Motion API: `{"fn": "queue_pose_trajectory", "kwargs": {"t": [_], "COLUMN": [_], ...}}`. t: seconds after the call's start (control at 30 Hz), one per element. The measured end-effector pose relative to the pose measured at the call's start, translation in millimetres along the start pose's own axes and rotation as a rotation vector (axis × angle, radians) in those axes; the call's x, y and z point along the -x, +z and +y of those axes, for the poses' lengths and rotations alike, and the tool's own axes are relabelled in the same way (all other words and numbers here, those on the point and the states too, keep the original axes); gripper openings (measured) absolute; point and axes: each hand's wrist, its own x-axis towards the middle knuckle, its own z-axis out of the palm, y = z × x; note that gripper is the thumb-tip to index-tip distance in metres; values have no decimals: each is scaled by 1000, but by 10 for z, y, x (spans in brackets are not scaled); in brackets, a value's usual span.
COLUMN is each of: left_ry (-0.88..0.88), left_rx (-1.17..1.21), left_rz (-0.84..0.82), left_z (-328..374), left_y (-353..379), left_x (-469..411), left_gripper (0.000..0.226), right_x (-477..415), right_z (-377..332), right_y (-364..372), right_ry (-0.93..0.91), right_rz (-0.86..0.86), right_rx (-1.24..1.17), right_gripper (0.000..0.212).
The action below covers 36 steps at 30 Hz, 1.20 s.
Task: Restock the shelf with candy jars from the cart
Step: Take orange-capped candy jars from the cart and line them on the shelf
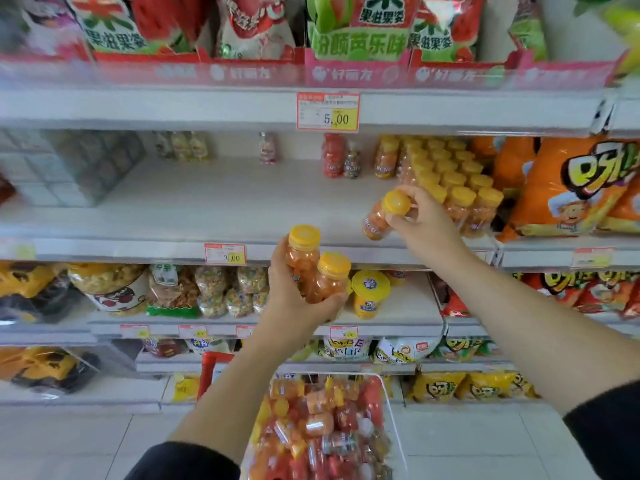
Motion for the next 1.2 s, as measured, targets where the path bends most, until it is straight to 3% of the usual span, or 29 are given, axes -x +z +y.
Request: {"fn": "queue_pose_trajectory", "kwargs": {"t": [0.23, 0.47, 0.53, 0.63, 0.73, 0.93, 1.2], "left_ry": [64, 67, 63, 59, 75, 56, 14], "left_rx": [4, 8, 29, 32, 61, 73, 42], "left_rz": [-17, -23, -32, -47, -36, -57, -24], "left_z": [43, 52, 72, 102, 120, 71, 15], "left_y": [-229, -416, -416, -403, -340, -329, -424], "left_x": [-235, -382, -401, -437, -505, -506, -513], "left_gripper": [96, 96, 96, 95, 94, 95, 96], "right_x": [-671, -874, -776, -326, 91, -264, -693], "right_z": [214, 285, 238, 155, 166, 196, 167], "right_y": [336, 368, 335, 356, 548, 786, 762], "right_ry": [77, 52, 3, -156, -312, 71, 278], "right_rz": [-20, -104, -50, 201, 104, -191, -253], "right_rx": [314, 390, 376, 356, 523, 898, 768], "right_gripper": [51, 53, 52, 41, 28, 49, 54]}}
